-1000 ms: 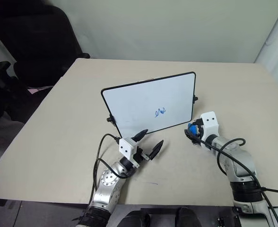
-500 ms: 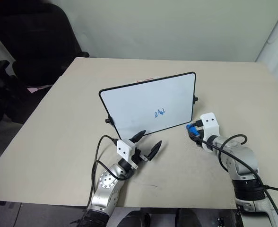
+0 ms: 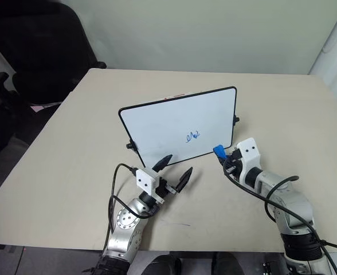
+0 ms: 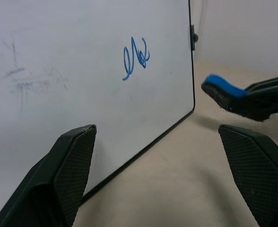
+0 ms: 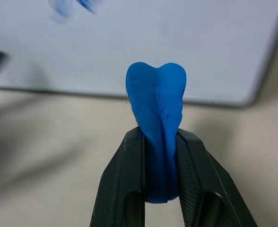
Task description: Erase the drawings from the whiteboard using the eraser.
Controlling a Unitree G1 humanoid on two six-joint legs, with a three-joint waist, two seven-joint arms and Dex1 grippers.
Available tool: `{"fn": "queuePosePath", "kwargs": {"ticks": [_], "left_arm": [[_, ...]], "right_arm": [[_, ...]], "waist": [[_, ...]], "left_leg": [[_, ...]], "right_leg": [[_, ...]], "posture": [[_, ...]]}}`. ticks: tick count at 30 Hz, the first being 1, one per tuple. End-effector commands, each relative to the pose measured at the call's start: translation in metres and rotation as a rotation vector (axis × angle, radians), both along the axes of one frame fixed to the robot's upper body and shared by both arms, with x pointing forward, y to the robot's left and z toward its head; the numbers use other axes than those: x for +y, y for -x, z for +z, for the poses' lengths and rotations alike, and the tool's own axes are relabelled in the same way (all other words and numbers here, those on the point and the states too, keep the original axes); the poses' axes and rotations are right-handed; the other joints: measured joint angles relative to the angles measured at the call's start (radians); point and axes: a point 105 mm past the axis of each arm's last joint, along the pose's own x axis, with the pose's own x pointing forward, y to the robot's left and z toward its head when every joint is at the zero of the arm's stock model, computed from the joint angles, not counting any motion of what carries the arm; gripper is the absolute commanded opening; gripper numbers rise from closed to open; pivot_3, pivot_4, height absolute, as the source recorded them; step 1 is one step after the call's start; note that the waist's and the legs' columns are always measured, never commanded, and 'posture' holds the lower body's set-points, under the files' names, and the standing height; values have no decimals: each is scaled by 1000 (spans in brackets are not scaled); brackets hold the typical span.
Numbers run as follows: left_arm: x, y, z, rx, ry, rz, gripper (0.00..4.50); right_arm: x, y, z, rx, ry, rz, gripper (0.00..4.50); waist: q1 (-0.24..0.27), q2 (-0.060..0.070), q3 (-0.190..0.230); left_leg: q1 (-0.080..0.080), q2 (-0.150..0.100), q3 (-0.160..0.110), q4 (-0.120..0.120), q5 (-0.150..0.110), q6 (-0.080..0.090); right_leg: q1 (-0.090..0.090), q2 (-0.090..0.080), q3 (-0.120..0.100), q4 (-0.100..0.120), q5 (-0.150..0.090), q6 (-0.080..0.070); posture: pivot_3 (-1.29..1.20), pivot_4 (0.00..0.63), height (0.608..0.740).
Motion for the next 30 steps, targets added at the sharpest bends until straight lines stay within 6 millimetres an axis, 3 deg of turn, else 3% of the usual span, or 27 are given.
{"fn": "queuePosePath", "kwargs": {"ticks": [1, 6, 9, 16, 24, 30], "left_arm": [[2, 2, 14, -53, 21, 3, 4500], [-4, 13, 31, -135, 14, -6, 4500], [-5, 25, 53, -221, 17, -49, 4500], [12, 19, 50, -157, 46, 18, 4500], [24, 9, 33, -64, 58, 46, 4500], [17, 6, 19, -14, 51, 11, 4500]], "right_arm": [[10, 8, 27, -123, -76, 63, 812], [23, 8, 33, -175, -113, 97, 812], [31, 3, 34, -200, -113, 96, 812], [51, -5, 31, -238, -100, 113, 812], [57, -7, 32, -260, -102, 130, 812], [61, -13, 33, -284, -94, 120, 812]], "waist": [[0, 0, 0], [0, -1, 1], [0, -2, 1], [-1, -2, 1], [0, -2, 1], [0, -2, 1]], "left_leg": [[0, 0, 0, 0, 0, 0], [0, 0, 0, 1, 0, 0], [0, 0, 0, 1, 0, 0], [1, 2, -1, 2, 0, 0], [0, 3, -1, 10, -4, -2], [-1, 3, -1, 16, -9, -1]], "right_leg": [[0, 0, 0, 0, 0, 0], [0, 0, 0, 0, 0, 0], [0, 0, 0, 1, 0, 0], [-2, 0, -3, 2, 2, -3], [-4, 0, -4, 3, 6, -5], [-4, 0, -4, 4, 9, -4]], "posture": [[0, 150, 740], [0, 150, 740], [0, 150, 740], [0, 150, 740], [0, 150, 740], [0, 150, 740]]}}
